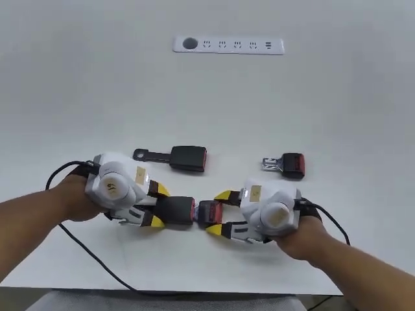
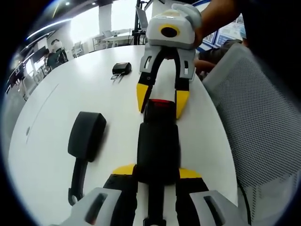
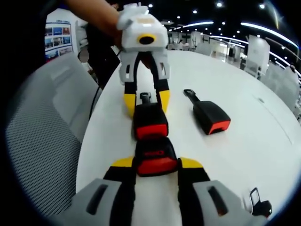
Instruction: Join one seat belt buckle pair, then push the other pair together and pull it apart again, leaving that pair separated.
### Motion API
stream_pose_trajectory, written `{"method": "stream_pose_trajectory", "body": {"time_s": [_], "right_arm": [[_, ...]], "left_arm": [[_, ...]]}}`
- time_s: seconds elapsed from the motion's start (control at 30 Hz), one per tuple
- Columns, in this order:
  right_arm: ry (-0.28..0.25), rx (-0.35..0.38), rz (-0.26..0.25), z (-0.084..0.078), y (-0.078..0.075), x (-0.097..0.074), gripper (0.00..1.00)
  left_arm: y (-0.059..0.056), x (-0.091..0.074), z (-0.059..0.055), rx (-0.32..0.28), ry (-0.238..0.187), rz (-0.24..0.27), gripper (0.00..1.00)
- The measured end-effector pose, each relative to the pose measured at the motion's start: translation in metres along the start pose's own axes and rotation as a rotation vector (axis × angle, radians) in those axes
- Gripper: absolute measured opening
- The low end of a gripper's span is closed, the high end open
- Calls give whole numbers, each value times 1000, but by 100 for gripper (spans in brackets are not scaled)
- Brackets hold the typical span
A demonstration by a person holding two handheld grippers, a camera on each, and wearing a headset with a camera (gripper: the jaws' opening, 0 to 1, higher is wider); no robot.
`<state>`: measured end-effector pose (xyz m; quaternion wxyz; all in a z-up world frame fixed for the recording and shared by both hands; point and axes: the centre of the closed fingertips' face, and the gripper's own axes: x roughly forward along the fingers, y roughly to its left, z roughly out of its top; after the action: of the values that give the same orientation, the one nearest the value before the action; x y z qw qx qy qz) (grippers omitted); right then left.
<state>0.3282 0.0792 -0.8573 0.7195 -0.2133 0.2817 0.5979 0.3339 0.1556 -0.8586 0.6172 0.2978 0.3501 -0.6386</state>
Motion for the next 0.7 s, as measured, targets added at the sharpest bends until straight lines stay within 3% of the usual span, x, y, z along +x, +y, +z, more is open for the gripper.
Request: {"method": "stream_pose_trajectory", "body": {"time_s": [0.23,0.7], "right_arm": [[-25,16,-2,1,-1,0,33],[-55,27,1,1,0,0,33]], "left_arm": [[0,0,0,-7,-27,2,31],[-3,-2,3,1,-40,-18,31]]}}
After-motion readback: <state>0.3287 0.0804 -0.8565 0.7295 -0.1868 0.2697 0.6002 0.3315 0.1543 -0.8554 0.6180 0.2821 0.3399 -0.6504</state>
